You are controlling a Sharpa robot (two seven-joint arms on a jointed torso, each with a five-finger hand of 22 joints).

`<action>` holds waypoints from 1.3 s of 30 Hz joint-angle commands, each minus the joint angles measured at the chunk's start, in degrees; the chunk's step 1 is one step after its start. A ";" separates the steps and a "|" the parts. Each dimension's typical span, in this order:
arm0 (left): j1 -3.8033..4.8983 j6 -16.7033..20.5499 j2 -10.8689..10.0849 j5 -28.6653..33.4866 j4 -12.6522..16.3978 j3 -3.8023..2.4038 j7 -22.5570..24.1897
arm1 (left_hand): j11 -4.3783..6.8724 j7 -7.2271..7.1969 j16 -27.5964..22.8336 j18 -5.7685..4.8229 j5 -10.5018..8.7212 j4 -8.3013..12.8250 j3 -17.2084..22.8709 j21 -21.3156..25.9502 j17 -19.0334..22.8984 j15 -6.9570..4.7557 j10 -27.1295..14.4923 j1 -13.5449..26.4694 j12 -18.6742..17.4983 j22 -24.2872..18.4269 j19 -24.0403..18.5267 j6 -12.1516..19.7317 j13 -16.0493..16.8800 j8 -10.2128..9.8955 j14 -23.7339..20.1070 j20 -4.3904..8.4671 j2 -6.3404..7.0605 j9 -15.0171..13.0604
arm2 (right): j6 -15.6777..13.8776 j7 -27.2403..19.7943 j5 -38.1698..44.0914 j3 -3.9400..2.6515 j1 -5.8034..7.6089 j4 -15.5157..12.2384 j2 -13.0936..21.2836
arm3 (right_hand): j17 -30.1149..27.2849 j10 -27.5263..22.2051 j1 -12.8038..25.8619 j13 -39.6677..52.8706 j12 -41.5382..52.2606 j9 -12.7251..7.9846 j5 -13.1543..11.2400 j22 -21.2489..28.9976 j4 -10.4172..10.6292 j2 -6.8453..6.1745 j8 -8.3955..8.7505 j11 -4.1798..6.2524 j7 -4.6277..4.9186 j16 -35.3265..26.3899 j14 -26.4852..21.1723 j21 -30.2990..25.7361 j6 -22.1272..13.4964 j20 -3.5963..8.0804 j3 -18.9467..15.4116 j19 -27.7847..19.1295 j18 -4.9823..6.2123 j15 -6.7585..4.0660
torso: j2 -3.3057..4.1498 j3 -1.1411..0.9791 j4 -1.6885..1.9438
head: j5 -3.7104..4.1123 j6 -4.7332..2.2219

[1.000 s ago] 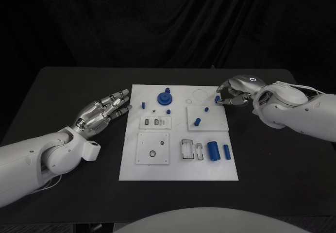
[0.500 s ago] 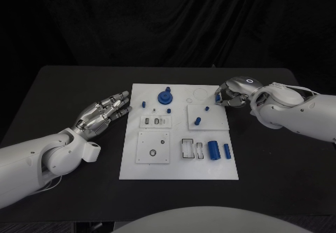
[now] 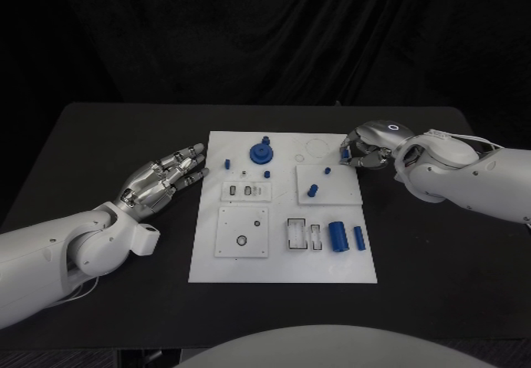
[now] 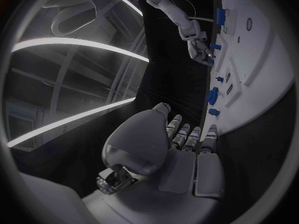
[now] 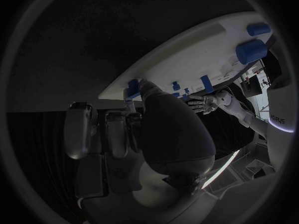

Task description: Assemble the parts on the task board

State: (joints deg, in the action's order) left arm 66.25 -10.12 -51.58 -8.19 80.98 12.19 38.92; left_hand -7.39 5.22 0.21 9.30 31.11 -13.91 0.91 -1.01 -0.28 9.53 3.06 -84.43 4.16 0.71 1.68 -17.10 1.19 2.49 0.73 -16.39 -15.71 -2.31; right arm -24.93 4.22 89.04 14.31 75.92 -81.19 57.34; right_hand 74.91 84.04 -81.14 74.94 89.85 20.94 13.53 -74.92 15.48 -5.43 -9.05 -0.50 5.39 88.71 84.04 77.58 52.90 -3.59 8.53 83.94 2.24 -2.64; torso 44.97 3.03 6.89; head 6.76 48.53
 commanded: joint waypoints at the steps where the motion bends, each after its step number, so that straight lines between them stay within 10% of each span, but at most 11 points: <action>1: -0.11 -0.81 0.15 0.08 0.08 -0.04 6.04 | -0.34 0.09 0.16 0.93 0.19 -0.13 0.36 -0.30 -0.03 0.30 0.03 -0.52 0.11 0.04 0.03 0.39 0.01 0.10 -0.01 -0.24 0.09 0.07 | 0.43 -0.14 0.31 -0.01 -0.21 0.10 -0.06 | 14.03 5.96 -0.67 15.06 0.15 0.83 0.76 -11.14 -0.63 0.34 -0.81 0.33 -0.06 -0.51 5.41 -0.29 0.63 0.40 -0.01 0.23 0.73 -0.54 | 0.01 0.01 0.00 | -0.01 0.03; 9: -0.16 -0.85 0.11 0.08 0.04 -0.04 5.83 | -0.35 0.14 0.16 0.92 0.14 -0.14 0.42 -0.28 -0.03 0.34 0.01 -0.47 0.10 0.03 0.01 0.40 0.00 0.10 -0.02 -0.24 0.11 0.07 | -0.72 -0.33 0.31 -0.02 -0.23 0.15 -0.11 | 13.79 5.96 -2.11 15.06 0.15 3.46 3.37 -11.04 -1.85 1.49 -2.88 0.51 -0.29 -0.91 5.29 -0.76 0.19 0.58 0.69 0.13 0.80 -0.75 | -0.01 0.01 -0.06 | -0.34 0.05; 18: -0.21 -0.79 -0.04 0.08 0.12 -0.04 5.86 | -0.35 0.22 0.16 0.91 0.06 -0.16 0.48 -0.29 -0.04 0.36 0.00 -0.40 0.12 0.04 0.02 0.38 0.01 0.09 -0.01 -0.25 0.13 0.06 | -2.53 0.00 0.31 -0.12 -0.07 -1.35 0.30 | 13.59 5.96 -3.06 15.06 0.15 5.45 0.93 -11.04 -2.55 2.33 -4.69 0.41 -0.37 -1.23 5.21 -0.86 0.61 0.62 1.04 0.21 0.79 -0.73 | 0.01 -0.03 -0.02 | -1.08 0.13; 39: -0.22 -0.45 0.33 0.08 0.19 -0.04 5.66 | -0.29 0.31 0.17 0.91 0.05 -0.14 0.59 -0.33 -0.04 0.34 0.05 -0.35 0.20 0.06 0.07 0.17 0.03 0.14 0.01 -0.24 0.15 0.03 | -0.70 1.41 0.31 -0.17 6.39 -11.14 -4.75 | 13.60 5.96 -3.20 15.06 0.15 7.00 -2.22 -11.03 -2.54 2.65 -6.14 -0.36 -0.25 -1.19 5.26 -0.97 1.45 0.22 0.75 0.33 0.79 -0.19 | 0.02 0.13 0.02 | -1.78 0.29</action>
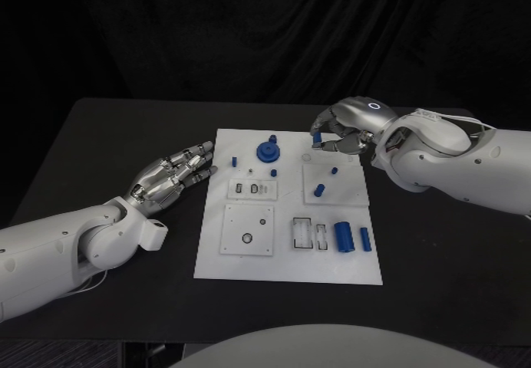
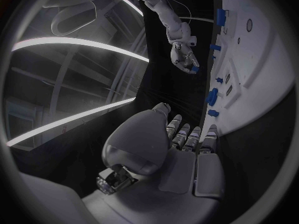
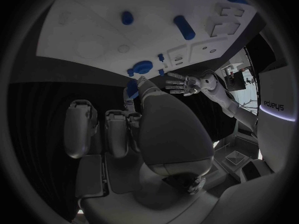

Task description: Assemble the parts on the task board

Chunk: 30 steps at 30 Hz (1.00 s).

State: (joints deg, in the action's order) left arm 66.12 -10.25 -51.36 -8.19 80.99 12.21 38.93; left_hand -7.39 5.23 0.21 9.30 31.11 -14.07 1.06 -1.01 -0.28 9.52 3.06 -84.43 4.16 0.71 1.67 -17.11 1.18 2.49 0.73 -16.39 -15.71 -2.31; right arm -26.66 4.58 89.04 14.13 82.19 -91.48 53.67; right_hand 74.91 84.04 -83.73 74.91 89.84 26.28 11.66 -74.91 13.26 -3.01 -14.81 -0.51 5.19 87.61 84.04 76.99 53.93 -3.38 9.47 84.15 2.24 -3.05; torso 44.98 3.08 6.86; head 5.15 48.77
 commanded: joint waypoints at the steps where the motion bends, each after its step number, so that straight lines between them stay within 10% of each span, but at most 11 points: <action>1: -0.09 -0.31 0.10 0.08 0.18 -0.06 5.64 | -0.29 0.30 0.17 0.90 0.05 0.02 0.44 -0.33 -0.04 0.35 0.04 -0.35 0.20 0.06 0.07 0.18 0.04 0.14 0.01 -0.25 0.15 0.03 | 1.31 1.05 0.31 0.01 0.10 -0.96 -1.50 | 13.60 5.96 -0.61 15.09 0.16 1.65 -0.35 -11.04 -0.31 0.23 -0.38 -0.35 -0.05 -0.09 5.26 -0.38 0.42 0.01 -0.18 0.12 0.79 0.23 | 0.01 0.07 0.08 | -0.18 0.06; 30: -0.09 0.02 0.88 0.08 -0.08 -0.06 5.39 | -0.13 0.46 0.19 0.85 -0.56 0.00 0.66 -0.14 -0.05 0.33 0.08 -0.05 0.27 -0.04 -0.16 0.07 0.05 0.19 0.04 -0.20 0.43 0.00 | 7.75 0.83 0.31 0.02 -5.41 1.19 -12.84 | 13.41 5.96 -0.71 15.09 0.16 1.87 -0.09 -10.74 -0.61 0.04 -0.51 -0.46 0.05 -0.38 5.19 -1.39 0.42 -0.08 -0.35 -0.25 1.02 0.33 | -0.05 0.00 -0.29 | -1.63 0.79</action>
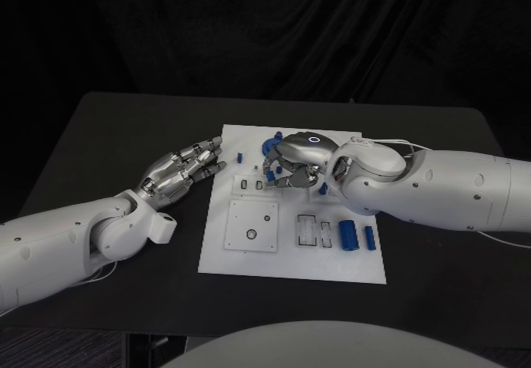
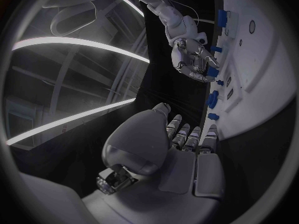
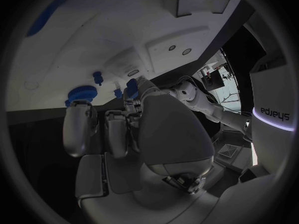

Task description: Assemble the parts on the task board

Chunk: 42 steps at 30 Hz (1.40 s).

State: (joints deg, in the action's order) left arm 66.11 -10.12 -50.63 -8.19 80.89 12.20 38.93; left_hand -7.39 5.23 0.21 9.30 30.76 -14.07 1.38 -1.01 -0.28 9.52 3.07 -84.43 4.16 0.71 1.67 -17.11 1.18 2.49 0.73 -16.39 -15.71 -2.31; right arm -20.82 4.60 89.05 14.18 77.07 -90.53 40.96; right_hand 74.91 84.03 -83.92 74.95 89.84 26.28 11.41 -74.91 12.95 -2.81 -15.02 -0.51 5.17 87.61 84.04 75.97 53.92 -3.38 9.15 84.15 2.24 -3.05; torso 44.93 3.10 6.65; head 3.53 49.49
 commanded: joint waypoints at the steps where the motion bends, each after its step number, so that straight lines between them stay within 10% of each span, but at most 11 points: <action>1: -0.08 -0.13 0.16 0.08 0.01 -0.05 5.38 | -0.13 0.45 0.19 0.85 -0.21 0.00 0.35 -0.15 -0.06 0.34 0.07 -0.04 0.27 -0.04 -0.15 0.11 0.05 0.18 0.05 -0.19 0.43 0.01 | 2.13 0.90 0.30 -0.03 -0.35 0.31 -0.16 | 13.35 5.97 -0.52 15.05 0.16 1.88 0.21 -10.71 -0.33 -0.17 -0.28 -0.47 0.08 -0.49 5.16 -0.49 0.41 -0.09 -0.04 -0.29 1.04 0.33 | 0.01 -0.03 -0.11 | -0.03 0.08; 29: -0.08 -0.50 0.31 0.08 -0.33 -0.05 5.00 | -0.14 0.48 0.18 0.85 -0.30 -0.02 0.44 -0.15 -0.05 0.33 0.06 0.03 0.28 -0.03 -0.15 0.13 0.05 0.17 0.02 -0.19 0.43 0.01 | 3.92 2.41 0.30 -0.02 -1.36 1.34 -0.13 | 12.88 5.97 -0.46 15.05 0.16 1.83 0.85 -10.28 -0.74 -0.33 0.34 -0.89 0.57 -1.26 4.91 -1.93 -0.76 -0.35 -0.20 -0.86 1.34 0.66 | -0.01 0.01 0.00 | 0.00 0.26; 42: -0.09 -0.52 0.34 0.08 -0.46 -0.04 4.91 | -0.10 0.52 0.18 0.85 -0.33 -0.05 0.47 -0.17 -0.05 0.32 0.06 0.08 0.28 -0.02 -0.13 0.14 0.05 0.17 0.02 -0.18 0.43 0.01 | 6.39 3.23 0.30 -0.02 -1.60 1.81 -0.47 | 11.54 4.30 0.93 13.54 -0.81 -0.91 -1.41 -9.27 -0.81 -1.10 5.38 -0.96 1.69 -3.44 4.08 -5.70 -9.29 -0.73 -1.12 -2.41 2.05 0.88 | -0.01 -0.01 0.00 | 0.17 0.51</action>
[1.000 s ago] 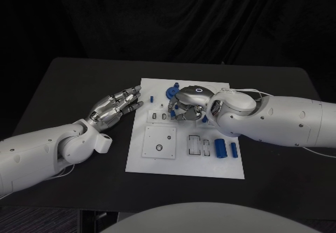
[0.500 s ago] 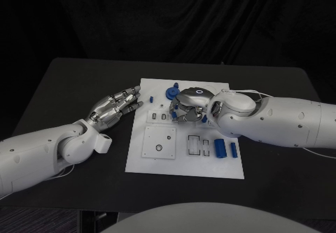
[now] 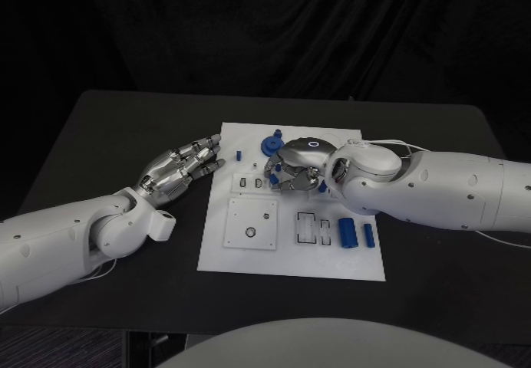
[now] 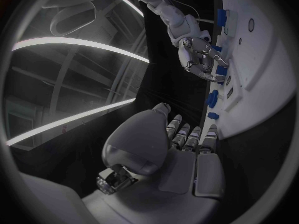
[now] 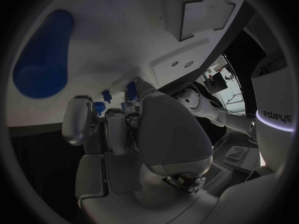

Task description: Assemble the parts on the task board

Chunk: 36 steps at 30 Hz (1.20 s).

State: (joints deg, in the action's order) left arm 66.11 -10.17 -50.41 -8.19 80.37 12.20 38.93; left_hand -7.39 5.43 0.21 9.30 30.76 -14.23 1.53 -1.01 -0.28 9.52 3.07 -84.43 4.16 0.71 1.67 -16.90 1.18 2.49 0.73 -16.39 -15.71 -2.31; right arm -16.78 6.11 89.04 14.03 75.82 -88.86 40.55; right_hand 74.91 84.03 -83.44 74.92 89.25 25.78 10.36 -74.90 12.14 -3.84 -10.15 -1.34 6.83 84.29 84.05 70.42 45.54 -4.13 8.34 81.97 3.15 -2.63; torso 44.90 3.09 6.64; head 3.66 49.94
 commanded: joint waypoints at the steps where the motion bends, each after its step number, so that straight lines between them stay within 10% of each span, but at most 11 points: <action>1: -0.08 -0.48 0.12 0.08 0.05 -0.05 4.90 | -0.11 0.32 0.18 0.85 -0.33 0.11 0.31 -0.17 -0.05 0.32 0.06 0.08 0.28 -0.02 -0.13 -0.07 0.06 0.17 0.02 -0.18 0.43 0.01 | 2.43 1.73 0.31 0.13 -0.36 0.18 -0.09 | 11.59 4.36 0.45 13.62 -0.19 -0.67 -0.50 -9.32 -0.04 -0.10 0.77 -0.13 0.03 -0.03 4.11 -0.06 -1.38 0.03 -0.35 -0.16 1.11 0.44 | 0.03 0.00 0.01 | 0.03 0.06; 16: -0.09 -0.50 0.16 0.08 -0.02 -0.05 4.93 | 0.06 0.46 0.18 0.86 -0.39 0.05 0.39 -0.18 -0.05 0.26 0.04 0.20 0.29 -0.01 -0.11 -0.05 0.05 0.17 0.02 -0.16 0.46 0.01 | 1.78 1.03 0.31 0.13 -0.39 0.26 -0.07 | 11.61 3.99 1.66 13.28 -0.39 -4.03 -4.33 -9.40 0.37 -0.55 3.22 0.07 -0.23 0.09 4.12 -0.35 -6.23 0.18 -1.46 0.00 1.10 0.29 | 0.02 0.00 -0.02 | 0.03 0.06; 25: 0.00 2.60 -1.57 0.08 1.91 -0.06 6.28 | 0.11 0.82 0.25 0.95 0.98 0.51 1.12 -0.41 -0.10 0.15 0.43 0.27 0.88 0.12 0.22 -0.76 0.19 0.37 0.16 -0.26 0.91 -0.10 | -8.46 -3.94 0.31 0.11 0.21 -2.16 2.18 | 13.56 3.98 3.69 13.25 -0.40 -8.38 -7.31 -10.21 4.70 -4.96 4.82 0.62 -1.05 3.25 5.12 2.08 -11.19 0.50 -1.83 1.09 0.59 -0.06 | 0.00 0.01 -0.06 | -0.46 -0.52; 36: 2.72 8.49 -2.32 1.41 4.36 -0.07 10.06 | -1.87 1.18 1.90 1.10 4.17 0.22 3.58 -2.24 -1.11 -0.12 5.64 0.79 6.94 0.98 3.17 -8.16 1.30 2.53 3.72 -0.23 2.42 -0.96 | -20.03 -8.71 0.31 0.11 5.47 -7.05 7.71 | 14.21 4.32 3.57 13.55 -0.20 -8.69 -7.24 -10.72 4.55 -4.18 3.67 1.01 -1.49 4.27 5.45 3.91 -9.04 0.77 -0.83 1.73 0.22 -0.36 | -0.32 -0.14 -0.12 | -2.56 -2.10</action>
State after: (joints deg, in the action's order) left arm 68.55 -5.61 -52.84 -8.04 84.36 12.16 38.92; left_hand -9.19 6.62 1.90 9.30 34.70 -14.06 5.06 -3.07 -1.27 9.38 8.34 -83.76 10.74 1.65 4.60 -24.58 2.37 4.82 4.14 -16.62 -13.64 -3.24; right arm -29.78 0.51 89.05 14.16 80.92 -95.36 47.98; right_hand 74.91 83.84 -79.60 74.92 89.03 17.15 3.28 -74.93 16.66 -8.48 -6.40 -0.71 5.31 88.29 84.04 74.15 36.45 -3.47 7.40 83.26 3.14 -2.64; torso 44.81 3.05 6.50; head 1.51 48.04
